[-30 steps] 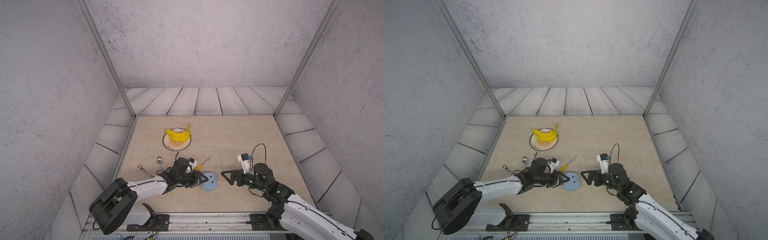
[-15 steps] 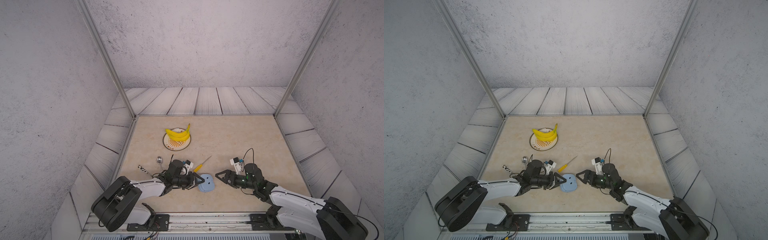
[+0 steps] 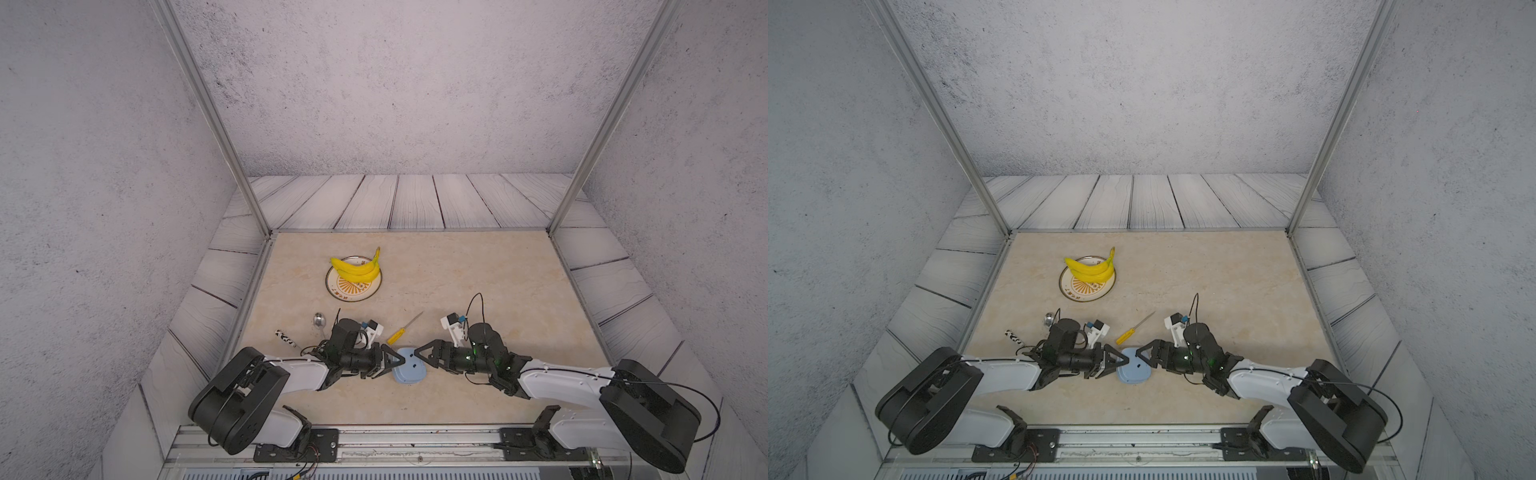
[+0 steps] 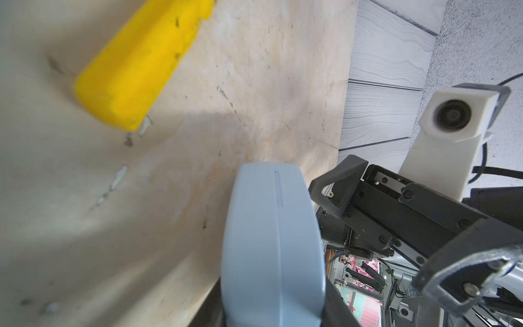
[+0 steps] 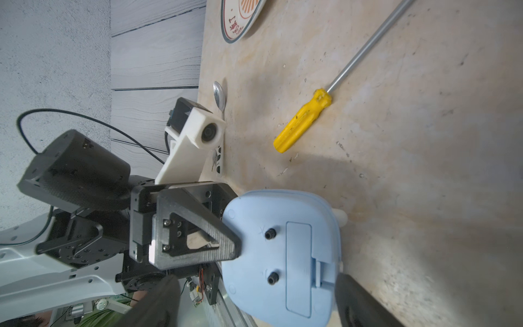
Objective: Remove the battery from the alarm
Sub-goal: Remove the cover from the alarm.
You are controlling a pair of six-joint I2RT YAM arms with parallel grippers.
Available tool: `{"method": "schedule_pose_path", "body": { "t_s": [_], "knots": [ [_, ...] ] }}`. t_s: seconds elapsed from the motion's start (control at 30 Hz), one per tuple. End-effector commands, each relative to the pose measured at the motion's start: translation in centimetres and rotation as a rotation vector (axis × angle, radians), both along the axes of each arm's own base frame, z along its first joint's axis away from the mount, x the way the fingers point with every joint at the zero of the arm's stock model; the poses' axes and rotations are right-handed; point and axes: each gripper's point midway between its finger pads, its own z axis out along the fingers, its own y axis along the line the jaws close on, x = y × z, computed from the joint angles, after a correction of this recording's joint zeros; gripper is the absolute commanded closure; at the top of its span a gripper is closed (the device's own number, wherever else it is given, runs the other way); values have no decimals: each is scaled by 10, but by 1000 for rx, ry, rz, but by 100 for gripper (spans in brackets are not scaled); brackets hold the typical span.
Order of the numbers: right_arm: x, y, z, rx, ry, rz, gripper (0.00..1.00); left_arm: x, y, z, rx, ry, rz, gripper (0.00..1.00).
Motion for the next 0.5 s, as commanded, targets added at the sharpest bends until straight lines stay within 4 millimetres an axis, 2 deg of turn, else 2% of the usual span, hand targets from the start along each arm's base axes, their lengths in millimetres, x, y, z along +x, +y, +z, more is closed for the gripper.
{"method": "schedule_pose_path", "body": {
  "t_s": [0.0, 0.47],
  "knots": [
    [5, 8, 8, -6, -44, 10, 11, -8, 14, -28, 87, 53, 21, 64],
    [-3, 11, -7, -51, -26, 22, 11, -6, 13, -27, 84, 56, 26, 64]
  ]
}}
